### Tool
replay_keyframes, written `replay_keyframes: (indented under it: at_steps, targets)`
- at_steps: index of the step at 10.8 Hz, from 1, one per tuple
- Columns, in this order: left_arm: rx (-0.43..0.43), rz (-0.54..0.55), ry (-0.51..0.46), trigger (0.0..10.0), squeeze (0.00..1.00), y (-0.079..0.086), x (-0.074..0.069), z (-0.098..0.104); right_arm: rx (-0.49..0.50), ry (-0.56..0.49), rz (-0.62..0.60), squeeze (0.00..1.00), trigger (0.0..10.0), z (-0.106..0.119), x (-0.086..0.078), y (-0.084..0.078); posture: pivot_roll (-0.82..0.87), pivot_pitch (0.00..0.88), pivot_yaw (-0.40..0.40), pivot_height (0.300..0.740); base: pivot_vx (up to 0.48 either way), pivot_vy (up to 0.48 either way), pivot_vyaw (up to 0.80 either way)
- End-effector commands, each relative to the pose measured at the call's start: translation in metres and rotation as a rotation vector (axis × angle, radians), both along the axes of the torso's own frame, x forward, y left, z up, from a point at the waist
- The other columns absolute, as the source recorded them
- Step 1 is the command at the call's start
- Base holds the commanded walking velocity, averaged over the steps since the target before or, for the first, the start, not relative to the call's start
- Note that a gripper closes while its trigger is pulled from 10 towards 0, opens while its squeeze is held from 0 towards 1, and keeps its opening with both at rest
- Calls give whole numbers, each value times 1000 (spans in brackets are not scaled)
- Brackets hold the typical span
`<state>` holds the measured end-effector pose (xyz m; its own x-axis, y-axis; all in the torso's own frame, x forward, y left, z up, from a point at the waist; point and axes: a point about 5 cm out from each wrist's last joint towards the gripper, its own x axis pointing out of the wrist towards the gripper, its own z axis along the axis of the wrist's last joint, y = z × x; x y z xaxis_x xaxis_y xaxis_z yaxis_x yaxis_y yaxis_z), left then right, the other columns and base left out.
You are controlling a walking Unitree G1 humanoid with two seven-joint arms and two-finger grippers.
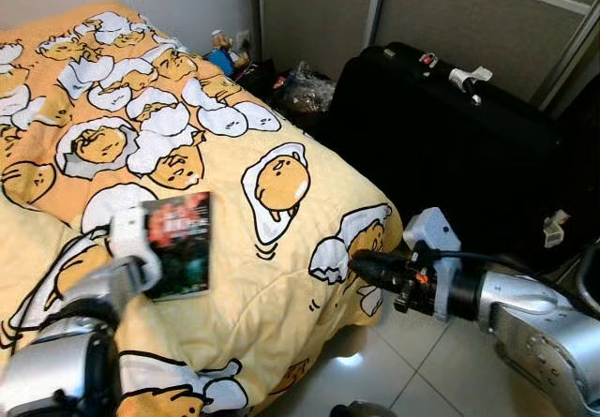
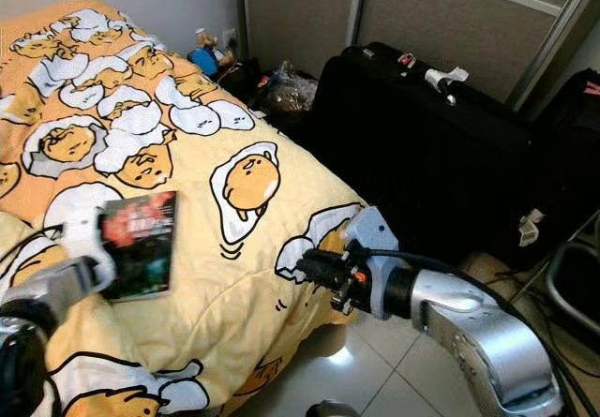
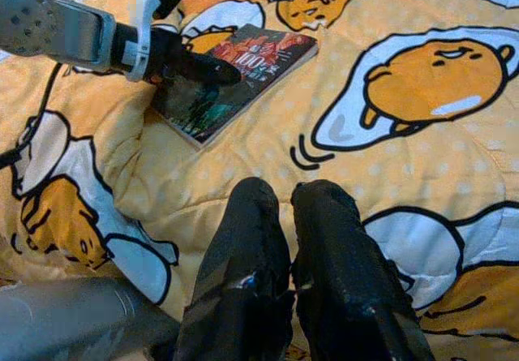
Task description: Clean up the room
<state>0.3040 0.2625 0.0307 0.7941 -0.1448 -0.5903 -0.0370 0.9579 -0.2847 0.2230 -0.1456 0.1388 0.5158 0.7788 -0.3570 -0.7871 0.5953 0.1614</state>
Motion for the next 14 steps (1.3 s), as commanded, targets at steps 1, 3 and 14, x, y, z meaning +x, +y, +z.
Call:
replay_keyframes:
  at_steps: [1,3,14]
  targets:
    - [-47,-32,20,10000,0,-10,-1,-4,-15,-15,-11,0,10000,-1,2,1,-205,36,28,740,0,0,0]
    - [83,-19,65,10000,0,-3,-8,-12,-16,-12,-21,0,10000,-4,0,2,-195,36,37,740,0,0,0]
    - [44,-42,105,10000,0,15,-25,-18,4,30,-2,0,10000,-14,-8,5,-172,25,67,740,0,0,0]
